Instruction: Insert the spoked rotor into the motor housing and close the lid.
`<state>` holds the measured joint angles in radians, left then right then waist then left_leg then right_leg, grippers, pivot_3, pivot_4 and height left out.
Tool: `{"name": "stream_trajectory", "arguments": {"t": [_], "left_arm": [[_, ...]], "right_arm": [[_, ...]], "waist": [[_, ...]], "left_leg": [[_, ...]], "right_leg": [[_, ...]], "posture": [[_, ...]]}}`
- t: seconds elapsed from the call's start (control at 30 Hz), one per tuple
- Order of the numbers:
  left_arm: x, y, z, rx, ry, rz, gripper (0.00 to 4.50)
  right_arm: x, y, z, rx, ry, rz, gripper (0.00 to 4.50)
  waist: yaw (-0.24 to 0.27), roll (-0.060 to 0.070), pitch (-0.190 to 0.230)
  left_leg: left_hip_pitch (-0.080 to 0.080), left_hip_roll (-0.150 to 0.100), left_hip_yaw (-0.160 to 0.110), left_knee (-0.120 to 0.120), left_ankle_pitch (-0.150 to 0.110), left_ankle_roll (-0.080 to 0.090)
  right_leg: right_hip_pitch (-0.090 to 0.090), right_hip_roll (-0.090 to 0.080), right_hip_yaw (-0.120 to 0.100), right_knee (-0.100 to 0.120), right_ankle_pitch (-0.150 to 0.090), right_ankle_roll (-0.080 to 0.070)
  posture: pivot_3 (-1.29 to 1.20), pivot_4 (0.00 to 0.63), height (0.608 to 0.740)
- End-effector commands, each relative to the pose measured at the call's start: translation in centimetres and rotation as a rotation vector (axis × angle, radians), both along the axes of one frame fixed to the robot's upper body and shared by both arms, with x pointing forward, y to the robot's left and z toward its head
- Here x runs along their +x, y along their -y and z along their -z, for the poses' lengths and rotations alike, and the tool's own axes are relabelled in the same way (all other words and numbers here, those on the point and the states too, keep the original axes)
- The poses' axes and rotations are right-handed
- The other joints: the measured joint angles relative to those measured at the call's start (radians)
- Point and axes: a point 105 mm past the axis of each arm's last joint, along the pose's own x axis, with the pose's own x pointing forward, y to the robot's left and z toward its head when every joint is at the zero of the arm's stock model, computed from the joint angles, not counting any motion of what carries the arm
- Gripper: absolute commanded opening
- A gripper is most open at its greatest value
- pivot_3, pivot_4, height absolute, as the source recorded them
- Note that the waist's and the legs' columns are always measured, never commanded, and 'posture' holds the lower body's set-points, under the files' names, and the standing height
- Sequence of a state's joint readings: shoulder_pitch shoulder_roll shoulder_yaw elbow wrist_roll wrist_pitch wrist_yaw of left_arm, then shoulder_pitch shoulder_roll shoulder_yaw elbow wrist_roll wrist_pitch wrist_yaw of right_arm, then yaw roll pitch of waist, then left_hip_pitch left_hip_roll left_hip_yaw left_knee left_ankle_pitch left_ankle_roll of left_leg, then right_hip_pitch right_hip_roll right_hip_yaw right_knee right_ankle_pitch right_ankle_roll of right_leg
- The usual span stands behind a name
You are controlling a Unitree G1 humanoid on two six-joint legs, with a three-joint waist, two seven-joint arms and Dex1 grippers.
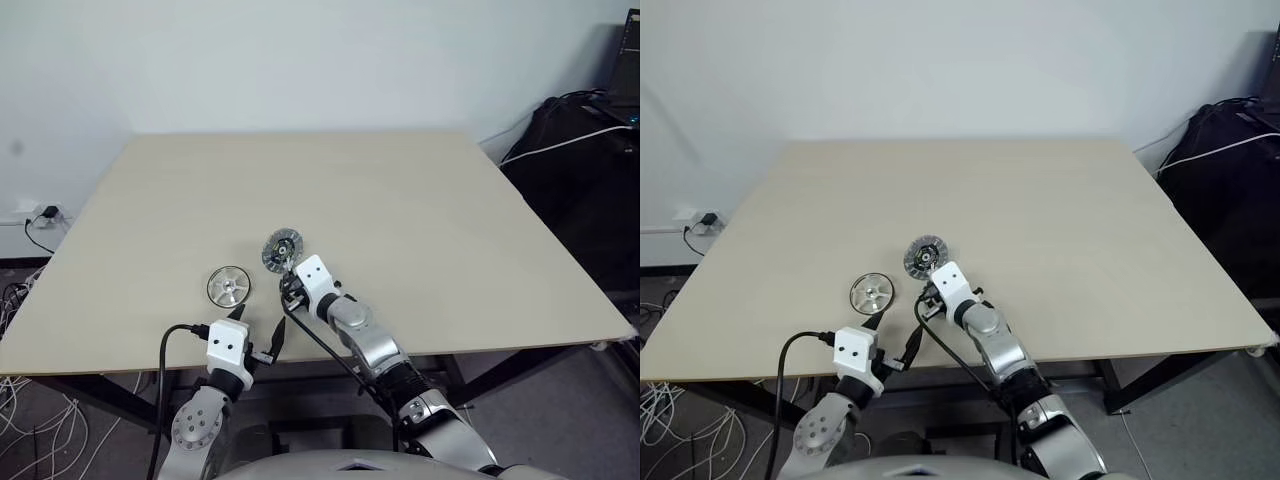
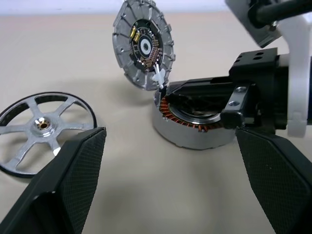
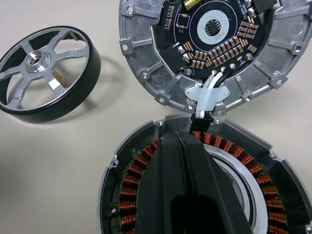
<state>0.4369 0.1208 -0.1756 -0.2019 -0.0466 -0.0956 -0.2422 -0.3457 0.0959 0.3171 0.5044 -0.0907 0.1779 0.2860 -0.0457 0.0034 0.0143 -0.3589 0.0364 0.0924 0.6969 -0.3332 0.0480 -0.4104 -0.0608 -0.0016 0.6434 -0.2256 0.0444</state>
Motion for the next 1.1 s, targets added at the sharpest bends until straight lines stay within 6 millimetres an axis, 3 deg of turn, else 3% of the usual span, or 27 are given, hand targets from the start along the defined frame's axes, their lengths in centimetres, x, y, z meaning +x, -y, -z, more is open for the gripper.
{"name": "stream_trajectory", "arguments": {"t": [0.03,0.5,0.73,1.1], "left_arm": [[0.4,0.2,-0.9,-0.003,0.045,0.011,4.5],[0.3,0.1,-0.7,-0.016,0.035,0.006,4.5],[0.2,0.2,-0.6,-0.018,0.032,0.014,4.5],[0.1,0.0,-0.2,-0.018,0.025,0.006,4.5]], "right_arm": [[0.2,-1.2,-1.5,0.045,0.039,-0.035,0.02],[-0.5,1.0,-4.2,0.113,0.111,0.001,0.02],[-0.4,2.1,-2.9,0.068,0.074,0.049,0.02],[0.2,2.2,-2.0,0.041,0.054,0.062,0.02]], "waist": [[-0.002,0.0,0.0],[-0.004,0.0,0.0],[-0.004,0.0,0.0],[-0.004,0.0,0.0]], "left_leg": [[0.0,0.0,0.0,0.0,0.0,0.0],[-0.001,0.0,-0.001,0.0,0.0,0.0],[-0.001,0.0,-0.001,0.0,0.0,0.0],[-0.001,0.0,-0.001,0.0,0.0,0.0]], "right_leg": [[0.0,0.0,0.0,0.0,0.0,0.0],[-0.001,0.0,0.0,0.0,0.0,0.0],[-0.001,0.0,0.0,0.0,0.0,0.0],[-0.001,0.0,0.0,0.0,0.0,0.0]], "posture": [[0.0,0.0,0.74],[0.0,0.0,0.74],[0.0,0.0,0.74],[0.0,0.0,0.74]]}}
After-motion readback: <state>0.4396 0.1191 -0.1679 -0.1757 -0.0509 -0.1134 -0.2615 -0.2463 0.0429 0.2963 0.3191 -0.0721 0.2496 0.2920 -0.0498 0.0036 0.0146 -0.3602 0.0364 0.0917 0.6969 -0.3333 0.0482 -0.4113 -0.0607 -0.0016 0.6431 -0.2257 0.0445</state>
